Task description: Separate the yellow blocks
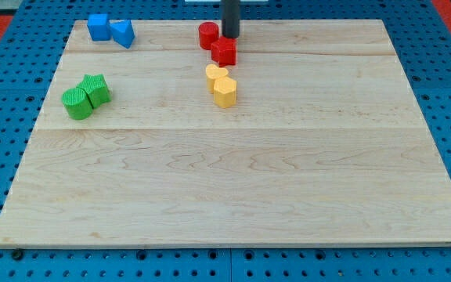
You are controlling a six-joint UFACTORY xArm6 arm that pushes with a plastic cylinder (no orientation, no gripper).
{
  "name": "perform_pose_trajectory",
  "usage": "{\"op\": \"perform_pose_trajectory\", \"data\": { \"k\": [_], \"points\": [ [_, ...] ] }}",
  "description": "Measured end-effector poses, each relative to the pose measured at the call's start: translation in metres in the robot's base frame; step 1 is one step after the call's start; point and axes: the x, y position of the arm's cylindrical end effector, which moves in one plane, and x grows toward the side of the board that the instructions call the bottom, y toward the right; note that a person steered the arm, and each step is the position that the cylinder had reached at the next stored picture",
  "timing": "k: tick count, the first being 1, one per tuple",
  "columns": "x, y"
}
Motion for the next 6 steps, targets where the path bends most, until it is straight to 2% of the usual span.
{"op": "perform_pose_trajectory", "data": {
  "k": [1, 2, 3, 5, 6],
  "points": [
    [0.005, 0.040],
    [0.041, 0.069],
    [0.097, 0.094],
    [0.202, 0.079],
    [0.204, 0.028]
  ]
}}
